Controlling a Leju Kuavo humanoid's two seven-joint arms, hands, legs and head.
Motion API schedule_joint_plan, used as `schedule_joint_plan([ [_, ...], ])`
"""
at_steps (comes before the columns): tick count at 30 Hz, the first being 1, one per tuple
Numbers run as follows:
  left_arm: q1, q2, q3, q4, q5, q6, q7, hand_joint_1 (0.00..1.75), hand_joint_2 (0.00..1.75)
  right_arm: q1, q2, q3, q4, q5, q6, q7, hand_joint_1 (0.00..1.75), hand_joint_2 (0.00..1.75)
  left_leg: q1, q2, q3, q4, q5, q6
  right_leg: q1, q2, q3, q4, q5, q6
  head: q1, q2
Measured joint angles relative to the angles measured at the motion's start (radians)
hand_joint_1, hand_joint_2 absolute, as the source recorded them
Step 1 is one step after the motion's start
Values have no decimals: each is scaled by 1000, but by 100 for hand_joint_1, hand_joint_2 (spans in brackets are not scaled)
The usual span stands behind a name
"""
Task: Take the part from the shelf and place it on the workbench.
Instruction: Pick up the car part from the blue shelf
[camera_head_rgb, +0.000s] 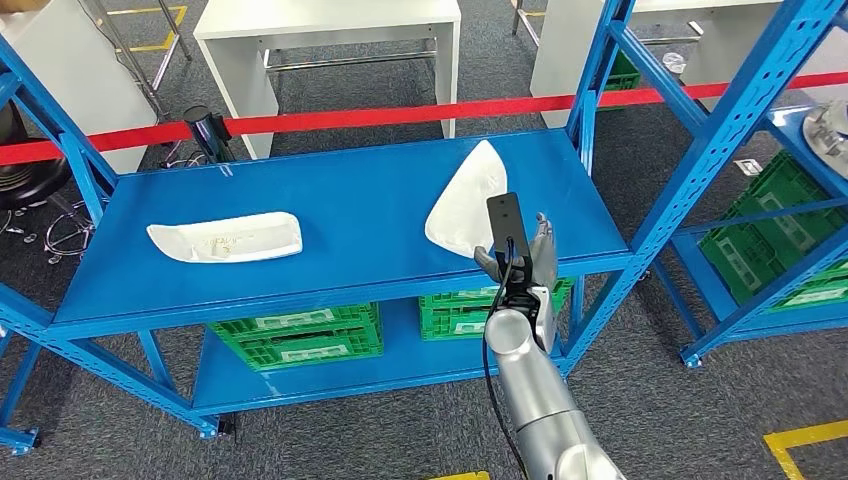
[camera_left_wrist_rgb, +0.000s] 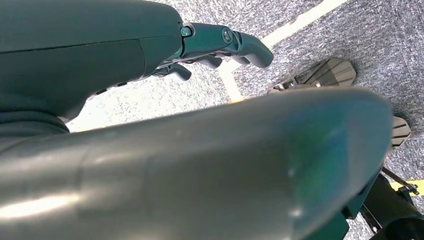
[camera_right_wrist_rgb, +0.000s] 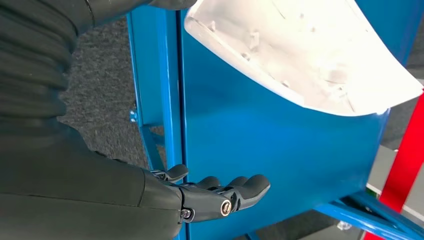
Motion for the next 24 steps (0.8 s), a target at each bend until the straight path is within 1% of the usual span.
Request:
schedule_joint_plan([
  [6,0,0,0,0,-8,0,-4,0,0,-46,-10,-13,12,34,2,14,0,175,0,0,-1,0,0,0,0,0,0,0,0,0,0,0],
  [14,0,0,0,0,-11,0,-5,0,0,-139,-20,-22,97,59,1,23,0,175,0,0,1,0,0,0,0,0,0,0,0,0,0,0],
  [24,0,1,0,-2,-10,0,0,0,0,-178,-20,-29,175,50,-11,8,0,175,0,0,0,0,0,0,0,0,0,0,0,0,0,0],
])
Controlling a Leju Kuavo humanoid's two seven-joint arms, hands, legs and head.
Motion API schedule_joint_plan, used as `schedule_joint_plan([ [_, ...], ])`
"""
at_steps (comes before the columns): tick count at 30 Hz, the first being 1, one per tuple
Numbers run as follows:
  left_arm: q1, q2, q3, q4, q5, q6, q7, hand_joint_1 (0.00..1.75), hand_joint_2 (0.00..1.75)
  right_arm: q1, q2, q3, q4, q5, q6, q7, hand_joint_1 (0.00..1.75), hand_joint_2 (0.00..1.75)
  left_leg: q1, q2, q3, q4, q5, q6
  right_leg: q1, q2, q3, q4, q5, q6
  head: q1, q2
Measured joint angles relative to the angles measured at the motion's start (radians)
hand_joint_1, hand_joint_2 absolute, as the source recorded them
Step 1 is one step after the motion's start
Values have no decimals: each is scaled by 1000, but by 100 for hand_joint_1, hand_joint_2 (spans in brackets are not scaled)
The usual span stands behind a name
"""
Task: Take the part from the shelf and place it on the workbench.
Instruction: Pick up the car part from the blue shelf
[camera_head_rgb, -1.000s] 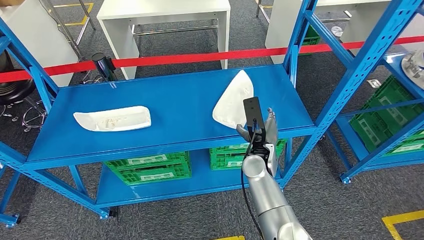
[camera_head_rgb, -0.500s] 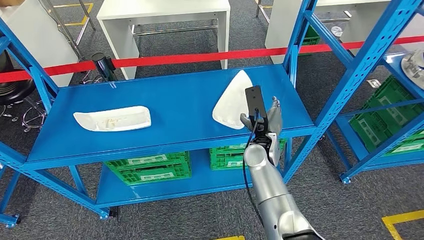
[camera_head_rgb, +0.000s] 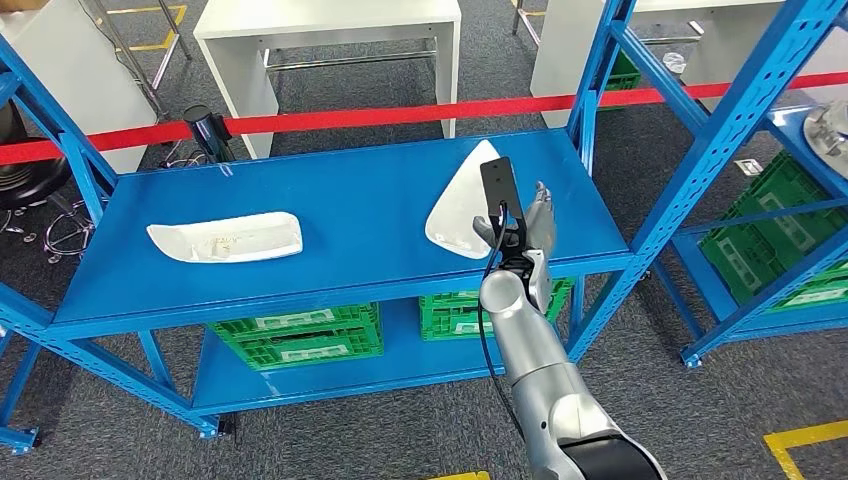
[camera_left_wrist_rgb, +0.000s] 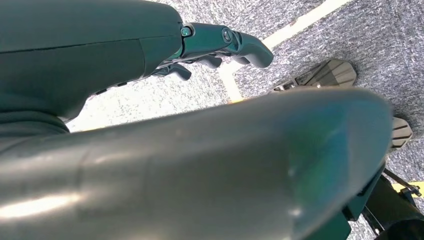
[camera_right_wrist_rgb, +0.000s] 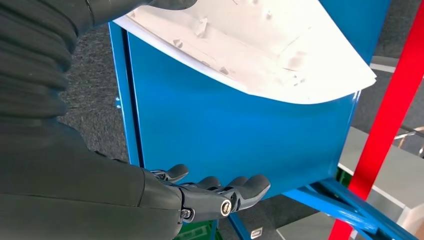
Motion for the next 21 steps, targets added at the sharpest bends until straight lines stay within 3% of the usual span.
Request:
schedule_joint_plan([
  [21,14,9,25,0,12,0,-11,0,0,-50,8,-16,120,-65,-11,-51,0,175,0,0,0,0,0,0,0,0,0,0,0,0,0,0],
])
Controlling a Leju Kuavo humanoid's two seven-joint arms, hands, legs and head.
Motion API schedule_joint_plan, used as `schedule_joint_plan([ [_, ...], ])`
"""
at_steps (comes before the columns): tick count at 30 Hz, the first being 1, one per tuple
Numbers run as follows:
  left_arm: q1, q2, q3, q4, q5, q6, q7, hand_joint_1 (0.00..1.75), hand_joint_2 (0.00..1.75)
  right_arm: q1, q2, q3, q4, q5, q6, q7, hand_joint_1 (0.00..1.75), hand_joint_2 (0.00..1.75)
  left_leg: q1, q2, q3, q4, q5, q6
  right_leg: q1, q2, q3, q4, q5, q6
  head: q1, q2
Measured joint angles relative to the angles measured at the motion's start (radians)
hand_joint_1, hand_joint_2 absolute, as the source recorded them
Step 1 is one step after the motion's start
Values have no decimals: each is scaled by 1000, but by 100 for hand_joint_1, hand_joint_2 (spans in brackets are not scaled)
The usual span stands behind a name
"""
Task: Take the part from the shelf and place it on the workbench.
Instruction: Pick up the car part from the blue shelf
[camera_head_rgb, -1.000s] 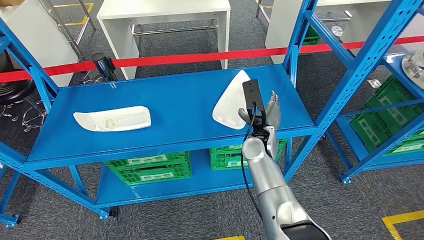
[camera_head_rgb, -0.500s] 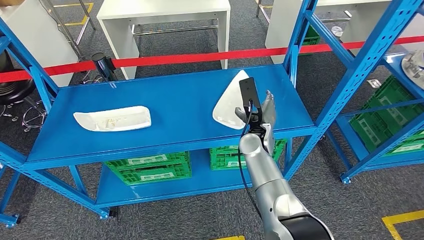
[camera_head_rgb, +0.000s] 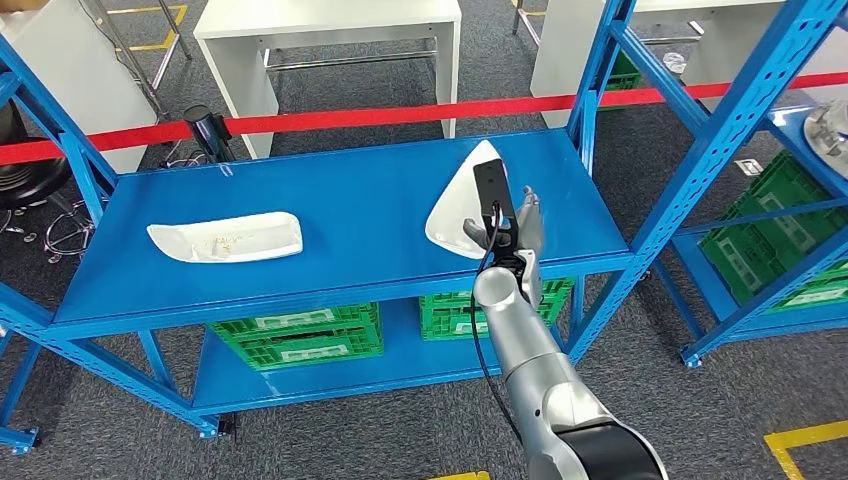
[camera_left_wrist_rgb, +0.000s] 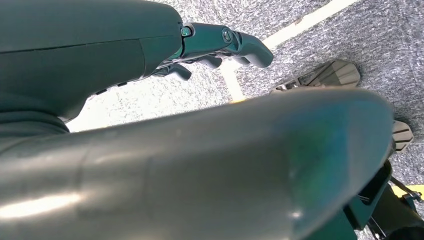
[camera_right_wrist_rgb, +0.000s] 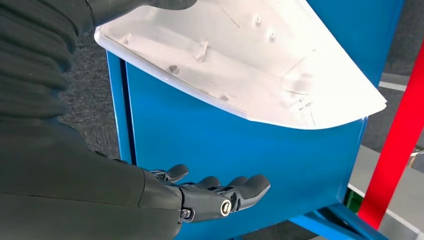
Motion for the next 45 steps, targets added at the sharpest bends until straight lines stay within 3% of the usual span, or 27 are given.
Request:
schedule_joint_plan([
  [25,11,13,7,0,-10,0,-5,0,0,-2,8,-13,35,-22,-13,-43,0,175,0,0,0,0,0,0,0,0,0,0,0,0,0,0],
  [45,17,18,7,0,-21,0,-9,0,0,-80,-13,-34,139,-5,-32,-43,0,175,0,0,1,0,0,0,0,0,0,0,0,0,0,0],
])
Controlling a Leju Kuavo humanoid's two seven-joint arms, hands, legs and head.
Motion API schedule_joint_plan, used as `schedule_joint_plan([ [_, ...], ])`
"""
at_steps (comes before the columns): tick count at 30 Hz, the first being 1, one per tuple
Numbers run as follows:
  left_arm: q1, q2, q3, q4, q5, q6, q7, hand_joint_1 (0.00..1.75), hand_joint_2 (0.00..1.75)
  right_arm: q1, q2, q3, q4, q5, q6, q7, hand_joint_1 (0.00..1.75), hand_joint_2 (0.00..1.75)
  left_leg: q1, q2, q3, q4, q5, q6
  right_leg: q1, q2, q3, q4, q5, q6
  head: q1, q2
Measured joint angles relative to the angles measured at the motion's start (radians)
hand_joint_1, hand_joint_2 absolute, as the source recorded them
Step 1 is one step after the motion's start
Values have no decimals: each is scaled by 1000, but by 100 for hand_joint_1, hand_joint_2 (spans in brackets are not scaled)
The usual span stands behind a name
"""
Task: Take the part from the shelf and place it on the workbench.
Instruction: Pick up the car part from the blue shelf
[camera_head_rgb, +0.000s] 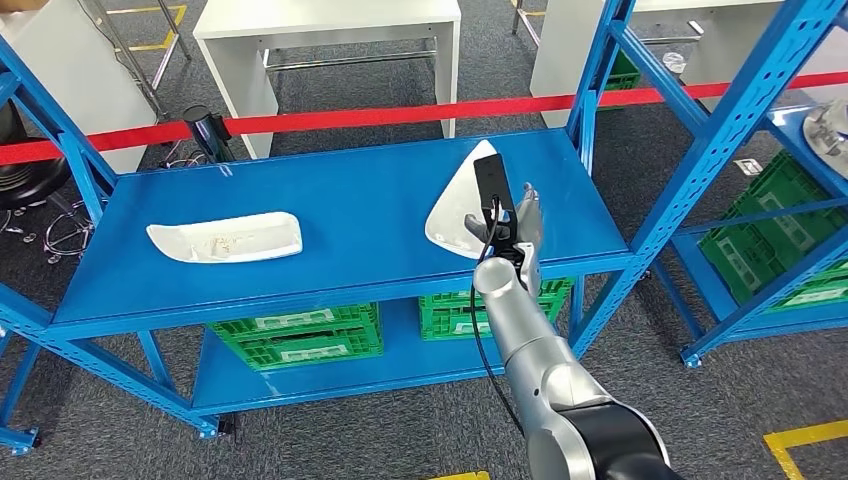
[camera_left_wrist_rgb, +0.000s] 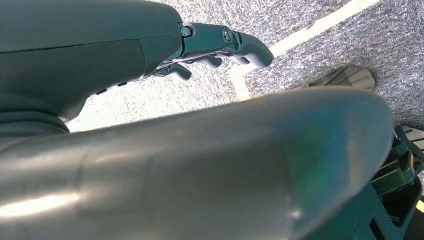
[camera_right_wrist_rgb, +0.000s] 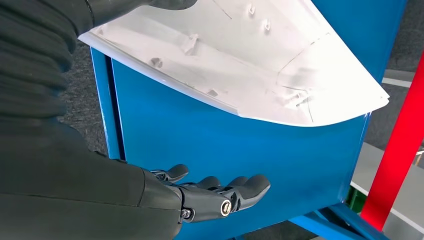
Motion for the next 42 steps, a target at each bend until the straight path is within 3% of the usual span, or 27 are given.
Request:
schedule_joint_plan([
  [42,11,10,0,0,-25,0,-12,0,0,7,-15,-39,126,-57,-24,-83,0,175,0,0,0,0,0,0,0,0,0,0,0,0,0,0],
])
